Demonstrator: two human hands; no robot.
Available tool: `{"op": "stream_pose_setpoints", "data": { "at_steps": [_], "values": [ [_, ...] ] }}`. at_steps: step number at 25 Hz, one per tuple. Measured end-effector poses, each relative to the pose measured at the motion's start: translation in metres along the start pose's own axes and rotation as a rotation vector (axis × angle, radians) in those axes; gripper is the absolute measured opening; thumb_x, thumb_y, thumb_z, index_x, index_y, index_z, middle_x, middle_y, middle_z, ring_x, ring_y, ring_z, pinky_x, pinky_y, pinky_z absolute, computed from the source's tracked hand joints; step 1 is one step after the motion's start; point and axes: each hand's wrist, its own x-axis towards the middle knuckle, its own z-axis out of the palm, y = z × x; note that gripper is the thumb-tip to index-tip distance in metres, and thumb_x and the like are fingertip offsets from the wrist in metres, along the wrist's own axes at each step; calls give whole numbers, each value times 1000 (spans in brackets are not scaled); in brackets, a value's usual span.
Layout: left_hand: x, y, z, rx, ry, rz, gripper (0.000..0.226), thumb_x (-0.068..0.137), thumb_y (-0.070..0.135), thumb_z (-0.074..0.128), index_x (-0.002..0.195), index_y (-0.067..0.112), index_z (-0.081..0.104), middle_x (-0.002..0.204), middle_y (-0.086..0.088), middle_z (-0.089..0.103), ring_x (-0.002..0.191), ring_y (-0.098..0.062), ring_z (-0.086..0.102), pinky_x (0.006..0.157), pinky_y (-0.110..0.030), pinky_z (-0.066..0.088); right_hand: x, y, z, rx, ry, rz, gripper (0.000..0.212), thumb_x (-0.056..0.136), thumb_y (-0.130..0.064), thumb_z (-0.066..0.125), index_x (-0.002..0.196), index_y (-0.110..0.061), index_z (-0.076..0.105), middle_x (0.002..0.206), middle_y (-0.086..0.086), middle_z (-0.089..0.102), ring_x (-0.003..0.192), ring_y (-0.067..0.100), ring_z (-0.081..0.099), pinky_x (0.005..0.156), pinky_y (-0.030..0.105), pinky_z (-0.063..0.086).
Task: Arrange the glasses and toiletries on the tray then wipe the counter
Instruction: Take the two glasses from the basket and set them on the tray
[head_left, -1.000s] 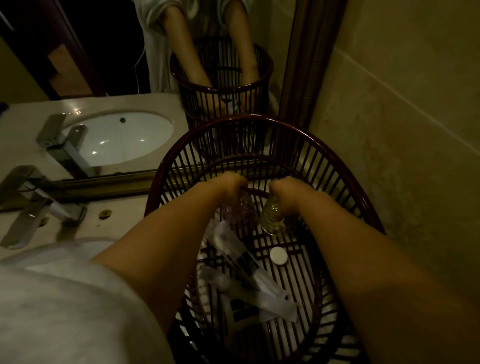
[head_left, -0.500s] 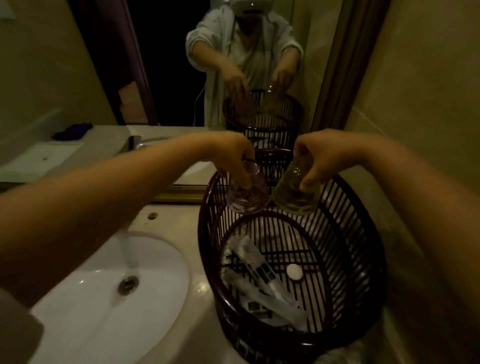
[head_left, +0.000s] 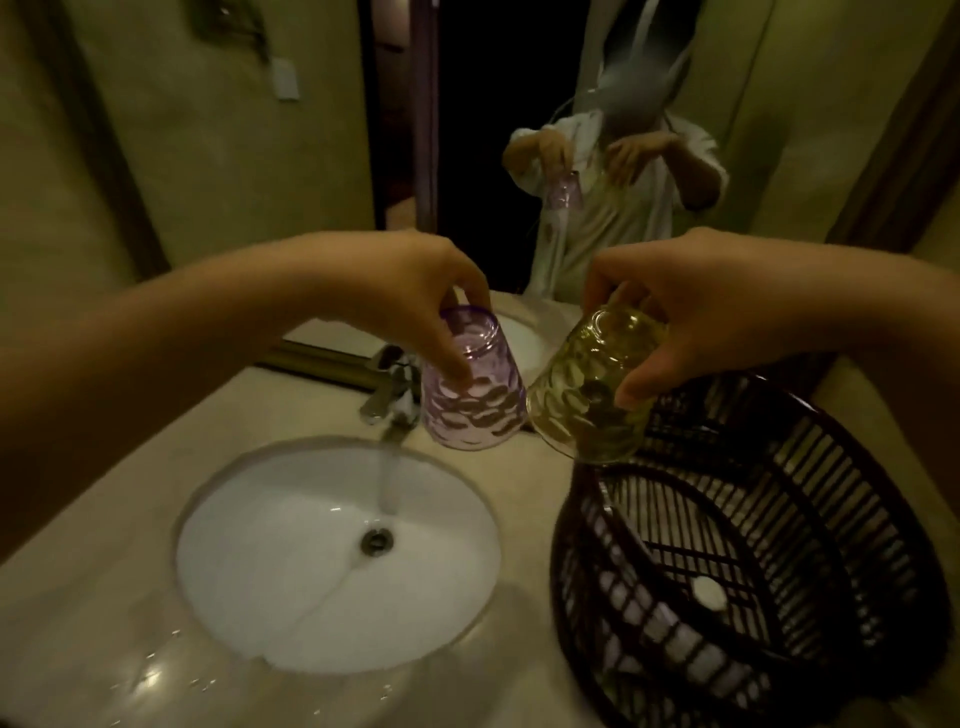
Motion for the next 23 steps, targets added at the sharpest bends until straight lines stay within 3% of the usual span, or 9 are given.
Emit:
{"op": "stream_pose_setpoints", "data": {
  "at_steps": [3, 8, 13, 15, 18, 23],
  "values": [
    [-54, -56, 4, 1, -1, -63, 54, 63, 37, 79, 112, 30, 57, 99, 11, 63, 81, -4, 59, 61, -15, 46, 28, -62, 21, 43, 3, -86, 58, 52, -45, 80, 98, -46, 45, 97, -12, 62, 83, 6, 61, 68, 29, 56],
    [-146, -164, 15, -31, 5, -207, 58, 63, 36, 80, 116, 25, 57, 102, 6, 62, 84, -7, 58, 66, -20, 51, 94, -168, 75, 145, -30, -208, 57, 61, -33, 83, 102, -45, 46, 99, -16, 60, 89, 4, 58, 60, 15, 46],
    [-208, -259, 33, -152, 70, -369, 81, 65, 28, 81, 134, 24, 39, 130, -2, 54, 101, -13, 55, 81, -28, 52, 156, -250, 120, 212, -30, -317, 59, 61, -33, 82, 101, -48, 42, 90, -24, 52, 86, 0, 55, 63, 13, 43],
    [-221, -291, 40, -216, 108, -423, 84, 63, 26, 82, 134, 22, 38, 132, -4, 53, 106, -17, 56, 84, -30, 53, 181, -273, 132, 238, -36, -345, 60, 62, -32, 82, 104, -47, 42, 93, -23, 52, 90, 4, 55, 68, 17, 46],
    [-223, -335, 51, -223, 167, -450, 71, 61, 26, 83, 124, 19, 50, 122, -3, 59, 102, -16, 58, 81, -28, 53, 221, -293, 150, 254, -16, -359, 62, 62, -30, 82, 111, -40, 46, 105, -12, 57, 97, 13, 57, 77, 29, 54],
    [-201, -411, 67, -291, 254, -429, 60, 61, 25, 81, 116, 21, 58, 111, 2, 64, 97, -14, 60, 84, -34, 54, 301, -310, 175, 281, -5, -354, 65, 63, -32, 81, 117, -39, 46, 117, -5, 60, 102, 19, 57, 83, 42, 54]
  ]
}}
